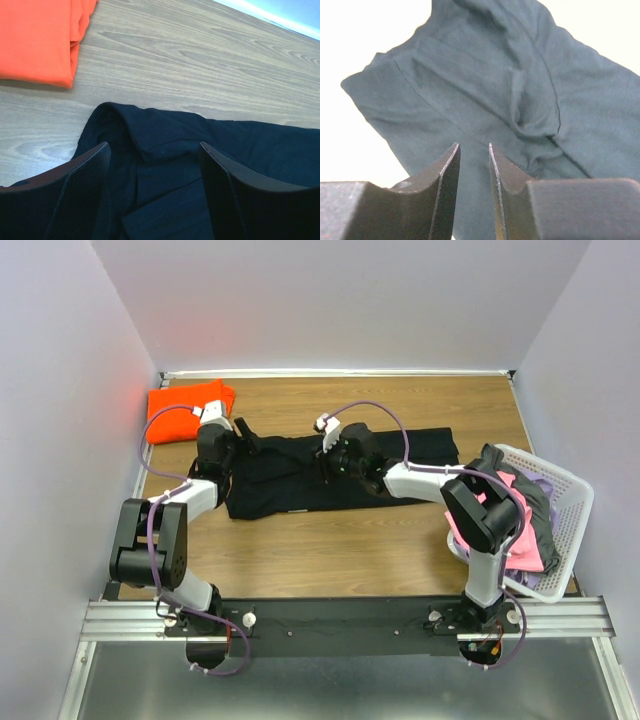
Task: Fold and stack the t-shirts
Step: Fold the tshirt
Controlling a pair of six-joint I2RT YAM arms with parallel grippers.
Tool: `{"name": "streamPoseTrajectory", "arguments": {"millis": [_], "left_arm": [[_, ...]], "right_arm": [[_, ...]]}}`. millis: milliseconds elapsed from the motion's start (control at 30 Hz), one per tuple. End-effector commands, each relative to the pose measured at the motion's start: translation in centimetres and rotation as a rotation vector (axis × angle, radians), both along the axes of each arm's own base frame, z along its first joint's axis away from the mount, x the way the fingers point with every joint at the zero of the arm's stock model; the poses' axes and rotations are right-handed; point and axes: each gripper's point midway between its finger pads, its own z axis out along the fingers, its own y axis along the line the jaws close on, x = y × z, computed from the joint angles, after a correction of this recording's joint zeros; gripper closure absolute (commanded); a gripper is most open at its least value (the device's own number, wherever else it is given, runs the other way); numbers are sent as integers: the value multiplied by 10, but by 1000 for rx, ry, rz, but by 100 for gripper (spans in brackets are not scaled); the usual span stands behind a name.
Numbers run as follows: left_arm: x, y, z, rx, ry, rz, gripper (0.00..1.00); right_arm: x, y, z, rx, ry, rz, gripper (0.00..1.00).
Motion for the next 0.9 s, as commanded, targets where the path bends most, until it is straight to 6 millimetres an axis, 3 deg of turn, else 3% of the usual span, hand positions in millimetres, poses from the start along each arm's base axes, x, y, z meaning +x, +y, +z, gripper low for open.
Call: {"name": "streamPoseTrajectory", "arguments": {"millis": [0, 200, 400, 867], "left_arm": [[9, -3, 6, -7, -20, -12, 21], [9, -3, 5, -3, -12, -13, 21], [10, -4, 4, -3, -8, -15, 21], [11, -5, 1, 4, 1, -18, 21]], "right_arm": [[2, 11, 25, 54, -75, 36, 62], [43, 26, 17, 34, -108, -47, 43], [65, 40, 1, 5, -105, -50, 37], [64, 45, -28, -40, -57, -18, 39]]}}
